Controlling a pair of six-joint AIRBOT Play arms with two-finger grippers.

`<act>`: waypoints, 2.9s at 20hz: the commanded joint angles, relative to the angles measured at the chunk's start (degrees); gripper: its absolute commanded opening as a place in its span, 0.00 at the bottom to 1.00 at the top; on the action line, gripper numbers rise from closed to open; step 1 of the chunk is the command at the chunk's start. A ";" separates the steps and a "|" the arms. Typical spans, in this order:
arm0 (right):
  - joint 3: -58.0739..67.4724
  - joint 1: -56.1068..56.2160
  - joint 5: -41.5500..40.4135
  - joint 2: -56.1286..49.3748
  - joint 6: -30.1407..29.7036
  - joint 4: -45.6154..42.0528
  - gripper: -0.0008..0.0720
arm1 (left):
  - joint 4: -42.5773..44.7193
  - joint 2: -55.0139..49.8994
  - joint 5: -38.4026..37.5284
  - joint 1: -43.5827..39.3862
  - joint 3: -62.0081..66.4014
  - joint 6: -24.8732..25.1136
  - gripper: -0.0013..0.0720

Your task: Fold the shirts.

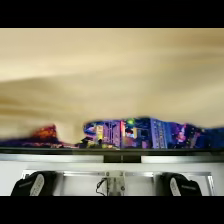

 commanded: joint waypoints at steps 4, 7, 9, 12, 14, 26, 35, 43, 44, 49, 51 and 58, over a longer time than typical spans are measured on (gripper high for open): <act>-0.83 -0.02 25.07 -5.11 2.40 -7.76 0.11 | 1.99 -0.33 -20.65 0.17 -5.81 -2.14 0.07; -12.09 -0.02 27.28 -9.75 2.40 -7.76 0.11 | 1.75 -1.90 -24.79 0.15 -20.81 4.24 0.07; -23.04 -0.02 22.47 -13.75 2.38 -9.20 0.11 | -0.68 -4.90 -21.16 0.09 -32.52 8.76 0.06; -32.50 -0.02 3.63 -23.65 5.68 -7.67 0.11 | -5.42 -13.84 -6.32 -2.32 -43.89 12.04 0.06; -32.04 0.13 -8.28 -32.79 11.17 -4.72 0.11 | -5.62 -23.82 2.03 -6.38 -44.57 12.28 0.06; -30.40 5.99 -37.22 -61.77 12.68 11.37 0.11 | -15.41 -60.11 34.36 -20.59 -35.23 13.11 0.07; -30.53 2.40 -1.62 -56.70 7.85 -1.16 0.11 | 0.44 -58.73 -12.70 -11.61 -34.42 16.41 0.07; -30.71 2.10 -0.79 -61.44 12.76 4.74 0.11 | 0.52 -61.92 -7.89 -14.53 -36.59 12.07 0.07; -30.69 2.10 -0.81 -61.42 12.74 4.46 0.12 | 0.48 -62.18 -7.91 -14.67 -36.59 11.06 0.07; -23.91 1.92 12.76 -61.24 7.30 -0.02 0.67 | 1.68 -61.02 -17.62 -12.46 -33.38 9.14 0.77; -20.39 1.64 21.97 -59.67 6.93 -9.07 0.67 | 3.39 -58.21 -23.58 -9.29 -32.50 9.16 0.76; -28.81 -9.99 23.50 -48.02 6.91 -2.21 0.67 | -4.87 -32.33 -9.68 -4.42 -74.66 12.85 0.69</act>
